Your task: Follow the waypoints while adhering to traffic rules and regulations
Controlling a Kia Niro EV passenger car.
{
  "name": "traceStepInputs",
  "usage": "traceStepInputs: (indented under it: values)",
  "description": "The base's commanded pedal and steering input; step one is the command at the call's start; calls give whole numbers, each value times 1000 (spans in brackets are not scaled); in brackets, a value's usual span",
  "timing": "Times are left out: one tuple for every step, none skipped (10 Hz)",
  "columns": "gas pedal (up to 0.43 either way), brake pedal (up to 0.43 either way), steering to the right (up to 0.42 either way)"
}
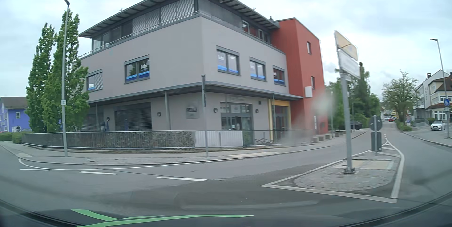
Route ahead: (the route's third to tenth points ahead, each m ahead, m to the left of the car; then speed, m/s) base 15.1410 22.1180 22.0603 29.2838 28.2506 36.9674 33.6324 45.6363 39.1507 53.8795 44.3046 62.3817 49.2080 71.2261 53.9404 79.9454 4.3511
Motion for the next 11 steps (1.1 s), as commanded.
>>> traceStepInputs:
  values:
    - [28, 0, -606]
    - [28, 0, -605]
    - [28, 0, -598]
    - [28, 0, -587]
    - [28, 0, -577]
    - [28, 0, -563]
    - [28, 0, -542]
    - [28, 0, -525]
    - [28, 0, -498]
    - [28, 0, -475]
    - [39, 0, -455]
